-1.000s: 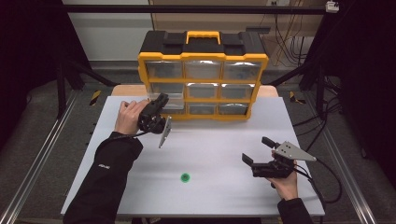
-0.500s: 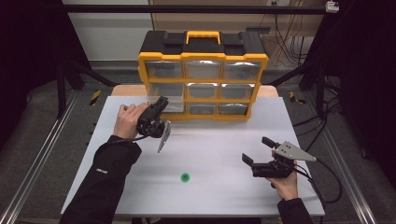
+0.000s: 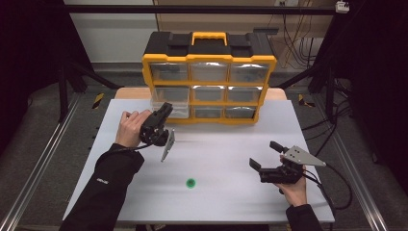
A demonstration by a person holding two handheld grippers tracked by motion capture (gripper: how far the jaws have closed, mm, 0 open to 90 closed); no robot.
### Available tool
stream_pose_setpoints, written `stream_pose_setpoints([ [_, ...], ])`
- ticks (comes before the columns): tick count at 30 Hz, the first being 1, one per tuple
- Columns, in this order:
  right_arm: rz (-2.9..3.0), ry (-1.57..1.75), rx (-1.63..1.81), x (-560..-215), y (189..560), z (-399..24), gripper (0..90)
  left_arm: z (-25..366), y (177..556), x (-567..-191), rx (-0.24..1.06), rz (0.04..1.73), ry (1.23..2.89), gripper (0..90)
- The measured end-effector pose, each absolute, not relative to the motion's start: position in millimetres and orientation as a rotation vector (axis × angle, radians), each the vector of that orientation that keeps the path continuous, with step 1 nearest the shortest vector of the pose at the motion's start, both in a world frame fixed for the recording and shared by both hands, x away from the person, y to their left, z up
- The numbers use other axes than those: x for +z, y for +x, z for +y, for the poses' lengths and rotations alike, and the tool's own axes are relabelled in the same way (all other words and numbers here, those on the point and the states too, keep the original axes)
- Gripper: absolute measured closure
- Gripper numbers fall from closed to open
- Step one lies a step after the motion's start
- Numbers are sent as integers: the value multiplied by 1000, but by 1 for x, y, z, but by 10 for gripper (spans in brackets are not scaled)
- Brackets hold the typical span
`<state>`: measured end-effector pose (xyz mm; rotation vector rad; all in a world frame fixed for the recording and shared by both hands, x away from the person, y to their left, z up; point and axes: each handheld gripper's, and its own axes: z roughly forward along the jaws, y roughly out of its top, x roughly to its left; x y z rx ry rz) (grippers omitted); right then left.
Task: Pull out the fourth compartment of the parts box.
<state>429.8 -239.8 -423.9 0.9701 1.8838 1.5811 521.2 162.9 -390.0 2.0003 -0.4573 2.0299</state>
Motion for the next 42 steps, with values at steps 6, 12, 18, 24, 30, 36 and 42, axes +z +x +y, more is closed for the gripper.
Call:
stream_pose_setpoints([
  [6,1884,973,1582,-424,430,-240,1,164,517,-390,2025,-462,2000,780],
  [12,1882,974,1584,-424,429,-240,1,164,513,-390,2016,-466,1996,780],
  [18,1881,977,1583,-423,429,-240,1,165,510,-391,2017,-469,1991,780],
  [24,1882,975,1584,-424,429,-240,1,166,508,-392,2013,-472,1992,779],
  [30,1884,976,1586,-424,429,-239,0,165,507,-391,2003,-469,1999,777],
  [36,1885,977,1585,-423,429,-240,0,165,505,-385,1937,-424,2031,758],
  [42,1884,981,1588,-423,429,-240,1,162,502,-378,1758,-263,2058,631],
])
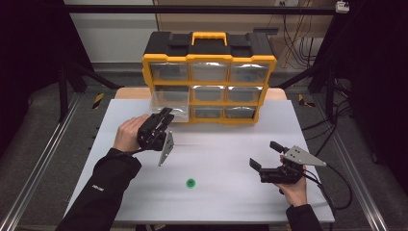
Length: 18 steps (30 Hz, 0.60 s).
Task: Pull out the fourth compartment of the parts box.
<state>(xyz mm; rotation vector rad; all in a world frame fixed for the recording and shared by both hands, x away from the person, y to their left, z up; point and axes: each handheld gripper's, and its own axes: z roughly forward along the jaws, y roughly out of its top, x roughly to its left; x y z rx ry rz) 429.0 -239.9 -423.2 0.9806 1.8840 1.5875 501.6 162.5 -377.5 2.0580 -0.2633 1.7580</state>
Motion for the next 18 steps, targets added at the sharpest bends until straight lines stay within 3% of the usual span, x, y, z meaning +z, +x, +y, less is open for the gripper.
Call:
stream_pose_setpoints([
  [9,1882,985,1590,-423,429,-240,1,160,496,-361,1516,85,2030,381],
  [18,1878,989,1596,-422,429,-240,1,168,493,-347,1276,326,1941,219],
])
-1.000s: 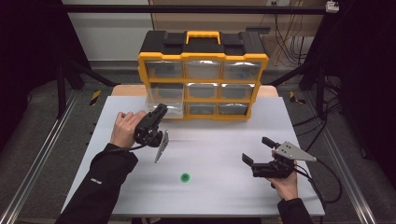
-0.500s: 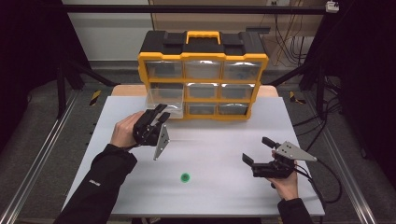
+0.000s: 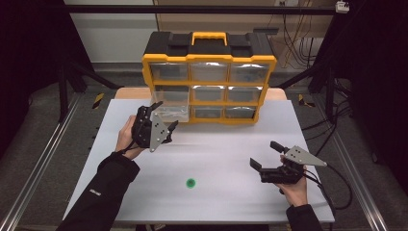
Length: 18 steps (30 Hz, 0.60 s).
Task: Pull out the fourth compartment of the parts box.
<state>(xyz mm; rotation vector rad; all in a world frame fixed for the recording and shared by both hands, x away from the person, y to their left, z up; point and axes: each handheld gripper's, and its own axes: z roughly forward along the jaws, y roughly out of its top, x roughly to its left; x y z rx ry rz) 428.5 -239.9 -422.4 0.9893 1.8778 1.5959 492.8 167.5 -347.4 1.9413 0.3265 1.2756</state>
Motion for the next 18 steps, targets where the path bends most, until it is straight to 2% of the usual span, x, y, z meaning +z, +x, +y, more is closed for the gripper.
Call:
stream_pose_setpoints([
  [8,1878,990,1596,-422,429,-240,0,173,492,-340,1100,496,1916,107],
  [18,1877,992,1589,-422,428,-241,0,183,487,-342,984,618,1915,60],
])
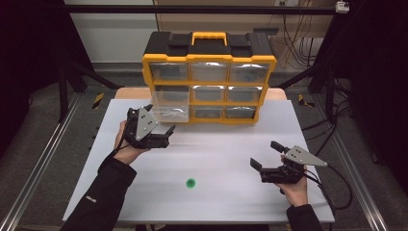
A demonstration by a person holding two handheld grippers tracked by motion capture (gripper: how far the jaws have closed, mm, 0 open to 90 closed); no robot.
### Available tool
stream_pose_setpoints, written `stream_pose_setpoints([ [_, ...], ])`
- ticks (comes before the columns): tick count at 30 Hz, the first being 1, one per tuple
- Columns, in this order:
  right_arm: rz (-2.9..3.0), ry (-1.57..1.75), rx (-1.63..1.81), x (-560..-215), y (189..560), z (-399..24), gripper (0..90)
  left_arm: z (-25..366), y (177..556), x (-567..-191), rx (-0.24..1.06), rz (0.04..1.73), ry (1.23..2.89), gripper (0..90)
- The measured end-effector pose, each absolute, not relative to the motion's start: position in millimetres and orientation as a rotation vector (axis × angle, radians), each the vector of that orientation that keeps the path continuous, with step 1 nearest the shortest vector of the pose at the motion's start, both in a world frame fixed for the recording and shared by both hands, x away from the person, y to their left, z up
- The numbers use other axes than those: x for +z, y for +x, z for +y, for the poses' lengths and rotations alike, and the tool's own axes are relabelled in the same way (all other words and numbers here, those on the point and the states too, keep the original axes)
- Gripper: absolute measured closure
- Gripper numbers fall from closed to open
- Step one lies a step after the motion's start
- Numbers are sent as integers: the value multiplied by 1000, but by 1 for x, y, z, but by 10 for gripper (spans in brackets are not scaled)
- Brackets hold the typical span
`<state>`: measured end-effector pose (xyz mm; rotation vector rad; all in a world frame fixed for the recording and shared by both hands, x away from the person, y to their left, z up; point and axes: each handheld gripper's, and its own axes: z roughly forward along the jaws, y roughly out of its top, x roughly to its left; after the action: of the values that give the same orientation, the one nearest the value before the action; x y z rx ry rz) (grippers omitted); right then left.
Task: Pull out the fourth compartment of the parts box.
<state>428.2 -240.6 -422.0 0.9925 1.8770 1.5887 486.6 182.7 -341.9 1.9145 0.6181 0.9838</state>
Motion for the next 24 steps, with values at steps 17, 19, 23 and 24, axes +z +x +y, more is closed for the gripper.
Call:
stream_pose_setpoints([
  [17,1884,999,1581,-423,428,-240,0,212,462,-365,787,750,1878,7],
  [19,1888,989,1577,-423,429,-240,0,215,460,-368,756,766,1875,0],
  [23,1887,994,1579,-423,428,-240,0,217,455,-375,740,772,1878,0],
  [24,1886,995,1578,-423,428,-241,1,217,454,-377,738,774,1874,0],
])
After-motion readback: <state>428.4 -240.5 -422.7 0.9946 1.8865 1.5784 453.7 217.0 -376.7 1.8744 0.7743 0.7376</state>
